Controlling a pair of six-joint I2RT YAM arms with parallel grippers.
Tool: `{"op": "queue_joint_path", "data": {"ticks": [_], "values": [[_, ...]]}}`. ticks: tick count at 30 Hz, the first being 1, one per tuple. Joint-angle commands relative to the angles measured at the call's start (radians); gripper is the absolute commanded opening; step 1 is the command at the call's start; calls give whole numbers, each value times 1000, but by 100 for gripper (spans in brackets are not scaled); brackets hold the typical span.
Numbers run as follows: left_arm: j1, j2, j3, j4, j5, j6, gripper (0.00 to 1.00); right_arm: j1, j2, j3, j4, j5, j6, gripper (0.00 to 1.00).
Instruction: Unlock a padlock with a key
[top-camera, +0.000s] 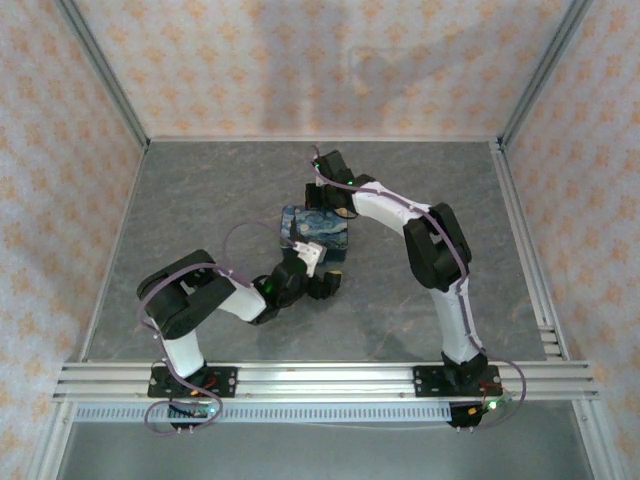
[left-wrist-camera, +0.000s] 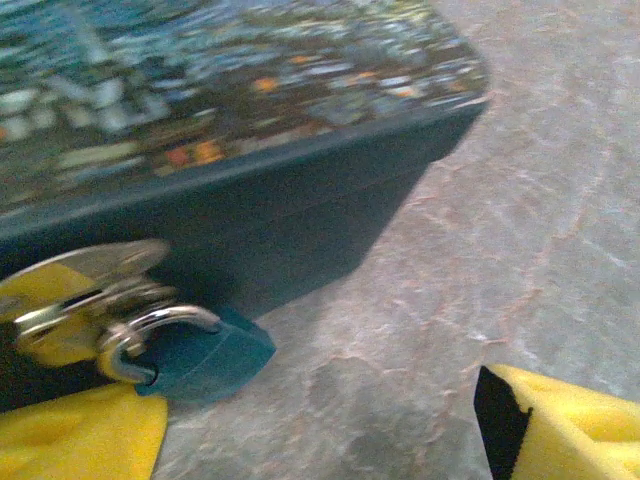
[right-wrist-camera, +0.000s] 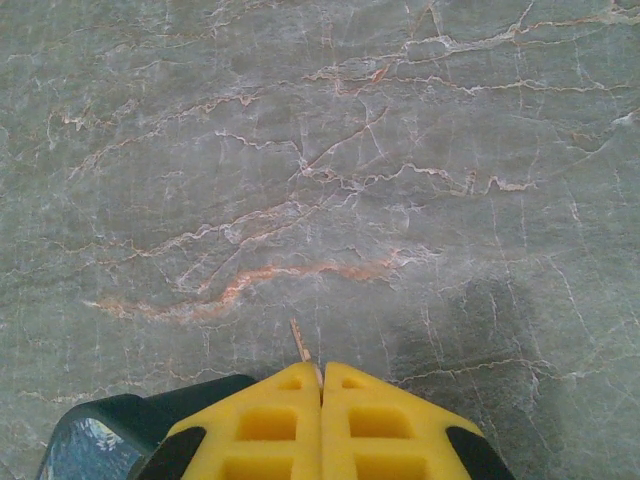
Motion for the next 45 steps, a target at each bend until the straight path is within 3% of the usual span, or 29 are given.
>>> {"op": "queue_joint_path", "data": {"ticks": [1,6,14,19,26,28,36,40,45], "values": [[2,-15,30,6,88,38,78,7,16,-3,0,11,-17,0],[20,-11,49,-9,120,12,71,7,20,-10,8,9,-13,0],[114,45,18,167,200,-141,72,7,12,-26,16,7,-10,0],[149,58,37,194,275,-187,74,7,5,-40,22,10,-11,0],[166,52,33,188,311,-202,64,7,10,-42,28,7,-11,0],[175,54,29,194,302,-217,54,7,8,-43,31,7,-10,0],[199,60,3,247,310,-254,60,7,0,-59,36,8,-11,0],[204,59,1,259,335,-253,45,7,-3,-62,37,9,-9,0],[214,46,-28,275,343,-281,44,7,-4,-65,37,10,-9,0]]}}
